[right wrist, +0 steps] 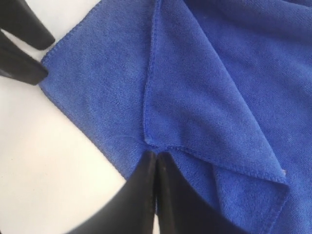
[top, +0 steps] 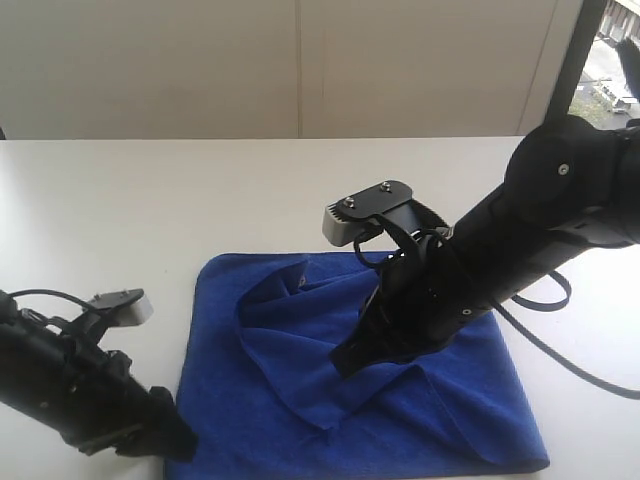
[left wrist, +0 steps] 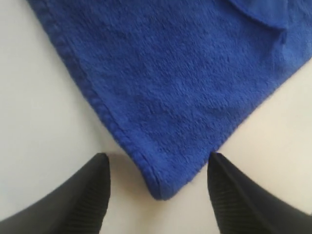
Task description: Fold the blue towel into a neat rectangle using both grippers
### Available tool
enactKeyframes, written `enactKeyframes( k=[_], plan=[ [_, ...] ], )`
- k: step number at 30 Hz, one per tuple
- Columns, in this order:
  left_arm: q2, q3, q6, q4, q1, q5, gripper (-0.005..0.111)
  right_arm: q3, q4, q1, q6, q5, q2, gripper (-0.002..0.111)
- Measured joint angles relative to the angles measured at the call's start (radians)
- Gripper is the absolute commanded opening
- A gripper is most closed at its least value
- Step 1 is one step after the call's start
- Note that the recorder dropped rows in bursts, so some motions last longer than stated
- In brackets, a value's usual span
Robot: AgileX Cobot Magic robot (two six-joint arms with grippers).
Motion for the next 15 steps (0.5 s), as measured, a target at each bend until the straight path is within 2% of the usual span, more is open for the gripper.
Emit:
enactKeyframes(
  k=[4, 6, 7, 8, 9, 10, 11, 15],
  plan=[
    [-0.026, -0.050, -0.019, 0.005, 0.001, -0.019, 0.060, 0.000, 0.000, 0.000, 0.000, 0.000, 0.000, 0.000],
    [-0.040, -0.073, -0.019, -0.018, 0.001, 0.012, 0.049, 0.000, 0.000, 0.000, 0.000, 0.000, 0.000, 0.000],
    [-0.042, -0.078, -0.017, -0.024, 0.001, 0.033, 0.042, 0.000, 0.000, 0.000, 0.000, 0.000, 0.000, 0.000],
    [-0.043, -0.080, -0.014, -0.028, 0.001, 0.052, 0.026, 0.000, 0.000, 0.000, 0.000, -0.002, 0.000, 0.000],
    [-0.043, -0.080, -0.003, -0.030, 0.001, 0.076, 0.019, 0.000, 0.000, 0.000, 0.000, -0.002, 0.000, 0.000],
    [-0.043, -0.080, 0.007, -0.030, -0.001, 0.090, 0.006, 0.000, 0.000, 0.000, 0.000, -0.002, 0.000, 0.000],
    [-0.043, -0.078, 0.023, -0.033, -0.006, 0.097, 0.000, 0.000, 0.000, 0.000, 0.000, -0.002, 0.000, 0.000],
    [-0.043, -0.056, 0.096, -0.033, -0.053, 0.075, 0.000, 0.000, 0.000, 0.000, 0.000, -0.004, 0.000, 0.000]
  ],
)
